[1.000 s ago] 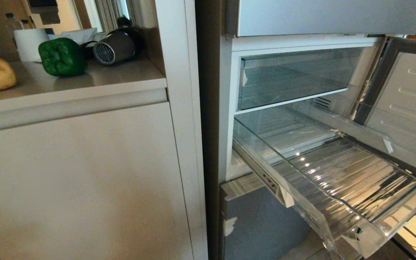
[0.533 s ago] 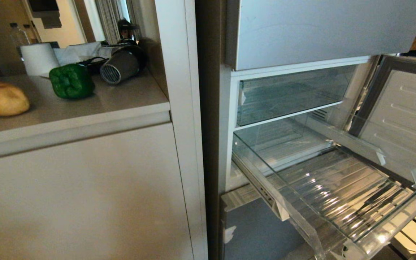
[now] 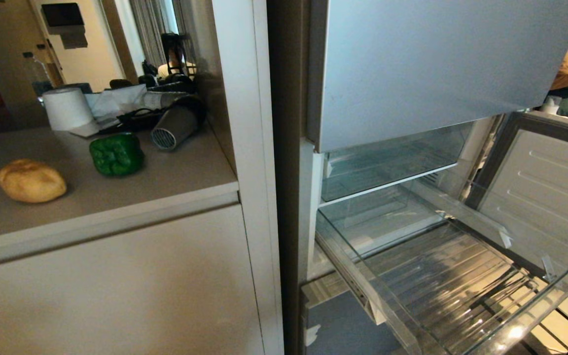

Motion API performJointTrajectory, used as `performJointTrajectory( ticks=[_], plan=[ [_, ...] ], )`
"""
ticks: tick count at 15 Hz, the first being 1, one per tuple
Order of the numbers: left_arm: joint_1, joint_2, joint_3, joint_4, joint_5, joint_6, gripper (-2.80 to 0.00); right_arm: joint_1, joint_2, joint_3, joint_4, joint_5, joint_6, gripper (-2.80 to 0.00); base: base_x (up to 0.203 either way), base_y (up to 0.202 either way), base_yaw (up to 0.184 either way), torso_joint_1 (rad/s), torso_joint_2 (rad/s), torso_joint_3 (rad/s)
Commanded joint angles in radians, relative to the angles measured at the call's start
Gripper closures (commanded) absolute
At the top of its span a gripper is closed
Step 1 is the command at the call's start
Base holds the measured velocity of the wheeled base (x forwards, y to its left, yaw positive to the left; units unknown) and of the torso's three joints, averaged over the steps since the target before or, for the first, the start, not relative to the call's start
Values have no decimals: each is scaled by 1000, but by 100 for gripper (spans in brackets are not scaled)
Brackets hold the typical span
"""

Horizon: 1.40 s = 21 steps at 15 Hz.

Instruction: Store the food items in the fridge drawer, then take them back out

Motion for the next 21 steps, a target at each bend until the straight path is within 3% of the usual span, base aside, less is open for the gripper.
performJointTrajectory(
  ticks=[1,14,21],
  plan=[
    [0,0,11,0,0,0,0,0,1,0,0,2,-1,0,0,0,0,163,-387,-230],
    [0,0,11,0,0,0,0,0,0,-2,1,-1,15,0,0,0,0,153,-341,-194],
    [0,0,11,-2,0,0,0,0,0,-2,1,-1,50,0,0,0,0,9,-27,-10]
  ],
)
